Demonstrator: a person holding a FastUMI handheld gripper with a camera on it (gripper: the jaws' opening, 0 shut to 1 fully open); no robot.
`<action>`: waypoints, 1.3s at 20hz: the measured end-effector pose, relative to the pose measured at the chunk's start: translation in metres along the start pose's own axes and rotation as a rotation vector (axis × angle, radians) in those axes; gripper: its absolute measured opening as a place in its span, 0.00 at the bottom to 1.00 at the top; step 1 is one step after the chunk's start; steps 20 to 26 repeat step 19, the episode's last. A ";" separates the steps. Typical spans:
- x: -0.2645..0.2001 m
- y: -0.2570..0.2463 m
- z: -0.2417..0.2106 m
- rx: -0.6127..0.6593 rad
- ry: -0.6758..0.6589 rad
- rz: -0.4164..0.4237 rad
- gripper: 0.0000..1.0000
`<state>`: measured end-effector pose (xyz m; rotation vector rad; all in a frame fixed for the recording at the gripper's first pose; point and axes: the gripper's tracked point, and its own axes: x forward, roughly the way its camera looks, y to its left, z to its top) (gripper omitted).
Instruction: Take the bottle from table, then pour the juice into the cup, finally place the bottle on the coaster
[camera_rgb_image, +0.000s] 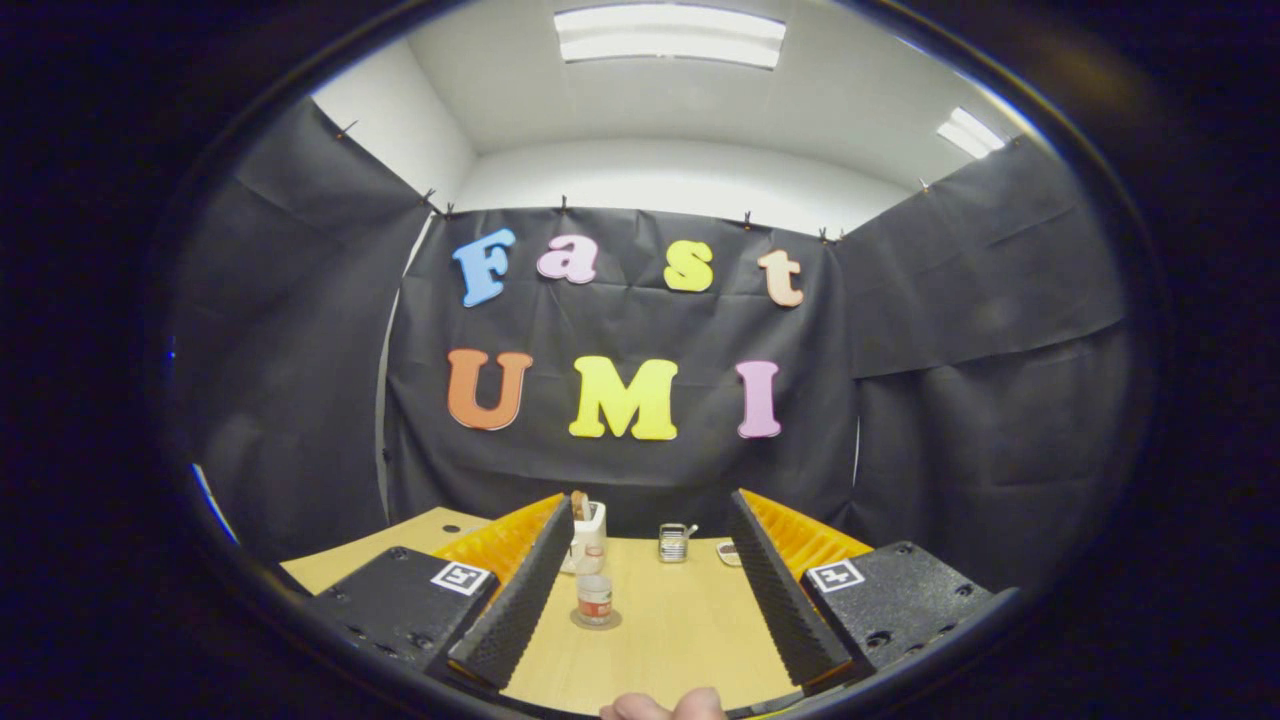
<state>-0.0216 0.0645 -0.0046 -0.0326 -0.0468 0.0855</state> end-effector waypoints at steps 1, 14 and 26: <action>-0.003 0.000 0.000 -0.005 -0.005 -0.002 0.99; -0.007 0.006 0.003 0.016 -0.026 0.000 0.99; -0.004 0.005 0.002 0.017 -0.024 -0.003 0.99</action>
